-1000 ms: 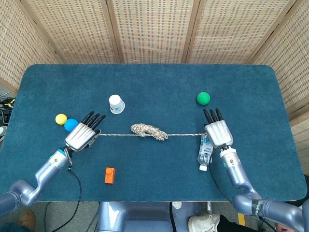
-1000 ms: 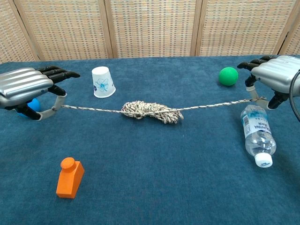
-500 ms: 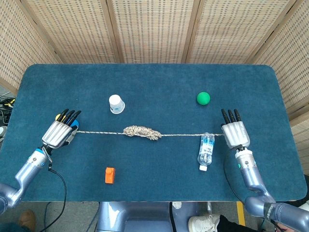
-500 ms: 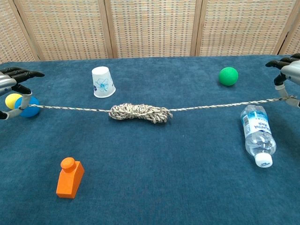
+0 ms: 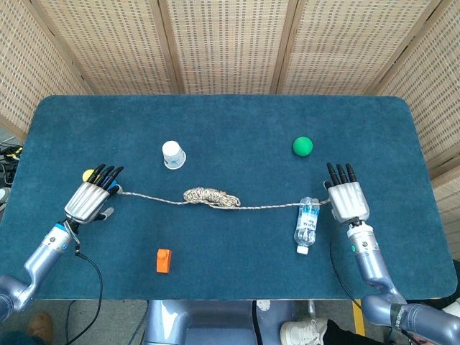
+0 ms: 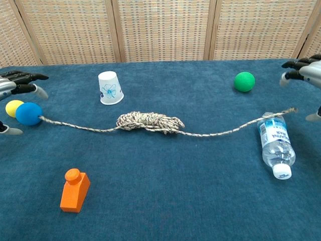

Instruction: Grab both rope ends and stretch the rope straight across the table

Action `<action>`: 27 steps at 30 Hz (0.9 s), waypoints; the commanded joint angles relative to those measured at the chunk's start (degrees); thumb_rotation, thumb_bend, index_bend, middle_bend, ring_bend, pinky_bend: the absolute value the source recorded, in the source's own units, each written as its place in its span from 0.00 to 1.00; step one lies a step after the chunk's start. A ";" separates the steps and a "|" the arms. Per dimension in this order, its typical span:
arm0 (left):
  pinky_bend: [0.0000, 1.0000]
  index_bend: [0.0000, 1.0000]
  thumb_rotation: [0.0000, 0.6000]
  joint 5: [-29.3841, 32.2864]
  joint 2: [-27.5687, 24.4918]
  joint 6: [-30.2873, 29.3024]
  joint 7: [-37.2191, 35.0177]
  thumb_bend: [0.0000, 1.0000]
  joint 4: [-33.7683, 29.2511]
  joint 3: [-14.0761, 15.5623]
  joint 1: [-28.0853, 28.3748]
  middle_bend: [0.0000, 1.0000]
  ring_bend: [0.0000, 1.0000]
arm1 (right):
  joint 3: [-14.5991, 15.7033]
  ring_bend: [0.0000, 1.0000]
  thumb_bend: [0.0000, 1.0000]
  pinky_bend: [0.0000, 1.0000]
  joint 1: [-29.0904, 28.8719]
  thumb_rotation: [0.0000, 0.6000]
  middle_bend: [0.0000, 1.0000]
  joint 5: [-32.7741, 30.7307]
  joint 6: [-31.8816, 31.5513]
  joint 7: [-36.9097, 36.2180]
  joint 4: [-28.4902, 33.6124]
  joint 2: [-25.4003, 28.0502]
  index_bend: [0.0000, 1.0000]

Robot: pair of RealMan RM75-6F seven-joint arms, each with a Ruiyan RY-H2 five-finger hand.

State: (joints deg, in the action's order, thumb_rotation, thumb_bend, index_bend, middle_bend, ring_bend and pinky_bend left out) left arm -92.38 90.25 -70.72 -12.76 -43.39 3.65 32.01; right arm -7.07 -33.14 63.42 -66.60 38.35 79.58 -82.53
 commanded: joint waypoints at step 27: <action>0.00 0.00 1.00 6.56 -20.82 -22.95 15.66 0.00 -45.61 -0.22 -23.99 0.00 0.00 | 7.84 0.00 0.00 0.00 20.97 1.00 0.00 24.85 -28.21 -15.00 12.80 7.79 0.00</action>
State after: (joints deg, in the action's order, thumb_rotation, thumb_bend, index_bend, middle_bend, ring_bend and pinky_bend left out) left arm -85.65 69.28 -93.54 3.09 -89.18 3.42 8.21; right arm 0.63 -12.45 88.07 -94.64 23.18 92.11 -74.83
